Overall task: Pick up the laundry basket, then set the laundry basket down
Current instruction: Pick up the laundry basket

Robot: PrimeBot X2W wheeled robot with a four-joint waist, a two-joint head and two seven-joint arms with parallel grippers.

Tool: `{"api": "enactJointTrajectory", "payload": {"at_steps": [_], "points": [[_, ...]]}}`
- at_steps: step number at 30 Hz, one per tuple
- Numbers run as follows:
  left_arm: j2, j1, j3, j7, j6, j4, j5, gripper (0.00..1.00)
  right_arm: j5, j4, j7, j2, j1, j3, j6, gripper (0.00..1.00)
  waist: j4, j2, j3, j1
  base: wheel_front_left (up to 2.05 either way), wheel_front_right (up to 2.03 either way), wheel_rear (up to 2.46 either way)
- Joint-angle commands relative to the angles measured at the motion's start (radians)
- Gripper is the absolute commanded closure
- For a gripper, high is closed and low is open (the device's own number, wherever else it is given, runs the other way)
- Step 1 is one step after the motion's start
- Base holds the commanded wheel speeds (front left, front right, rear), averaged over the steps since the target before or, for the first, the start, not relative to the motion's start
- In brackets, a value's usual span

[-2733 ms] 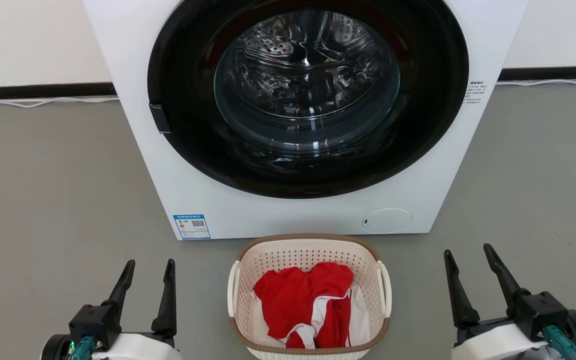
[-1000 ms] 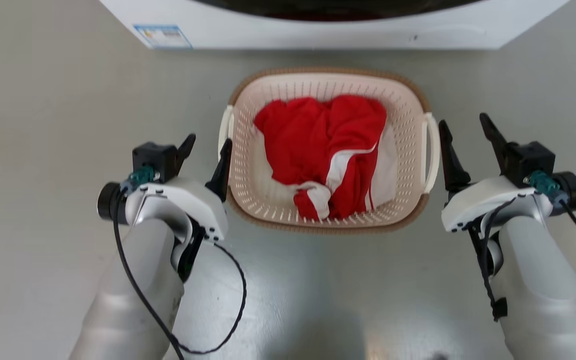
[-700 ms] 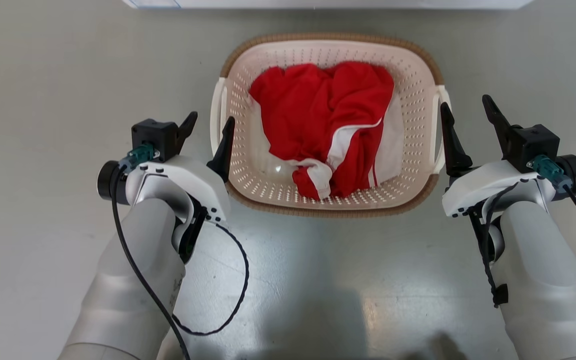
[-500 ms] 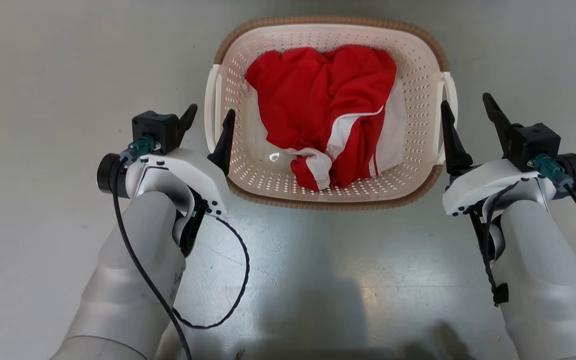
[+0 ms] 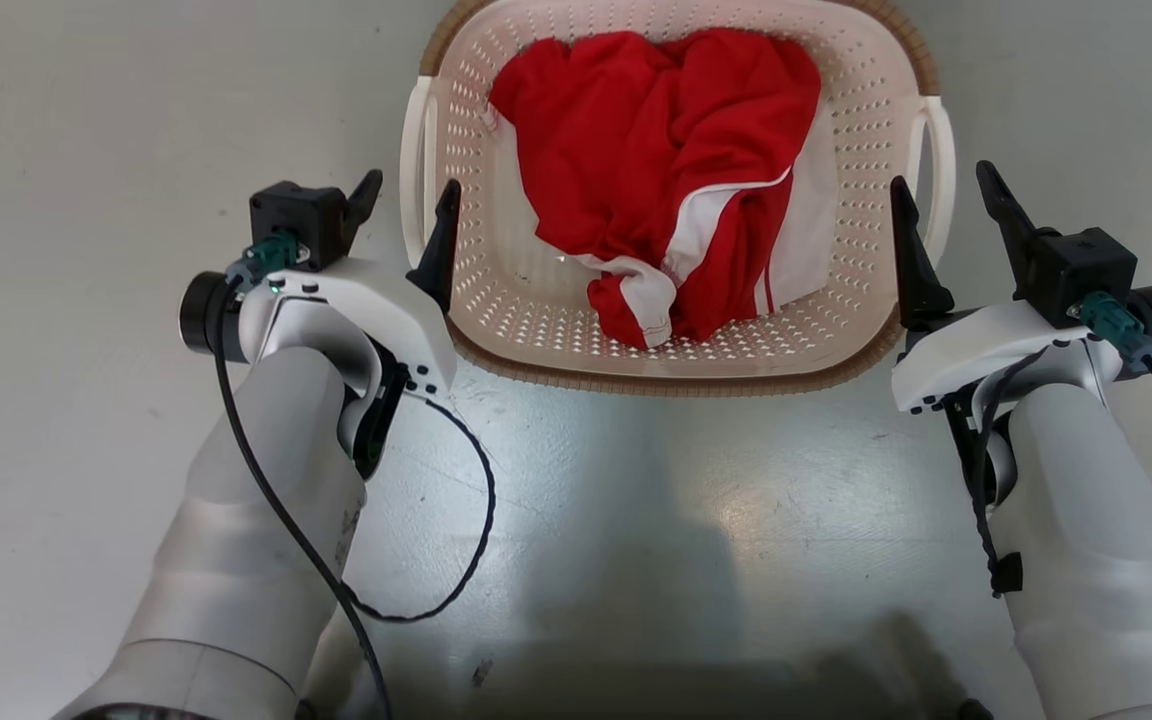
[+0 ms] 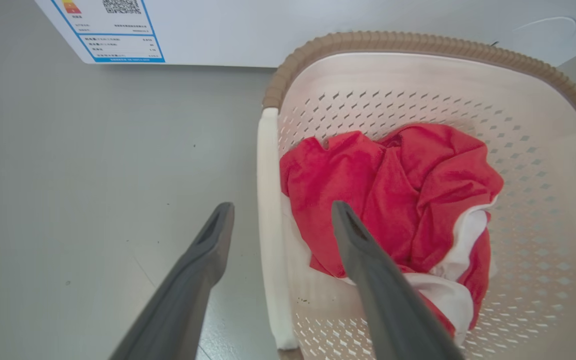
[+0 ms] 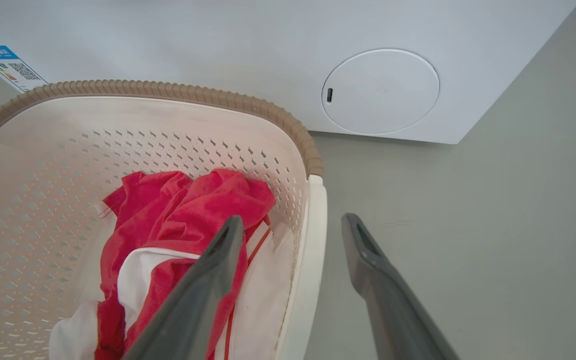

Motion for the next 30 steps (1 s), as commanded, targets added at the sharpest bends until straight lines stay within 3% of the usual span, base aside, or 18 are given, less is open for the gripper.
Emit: {"api": "enactJointTrajectory", "payload": {"at_steps": [1,20,30], "points": [[0.024,-0.001,0.023,-0.006,0.008,-0.007,0.006,0.00,-0.005,-0.016,-0.012,0.010,0.013,0.019,0.007,0.00,0.004,0.0000,0.011,0.0000,0.00,0.00,0.00],[0.024,-0.063,0.031,-0.006,0.007,0.030,0.040,0.00,0.010,0.006,-0.012,0.010,-0.023,0.025,0.007,0.00,0.000,0.0000,0.086,0.0000,0.00,0.00,0.00],[0.024,-0.117,0.028,-0.006,0.002,0.088,0.051,0.00,0.010,0.125,-0.012,0.010,-0.090,0.022,0.007,0.00,-0.006,0.0000,0.092,0.0000,0.00,0.00,0.00]]}}
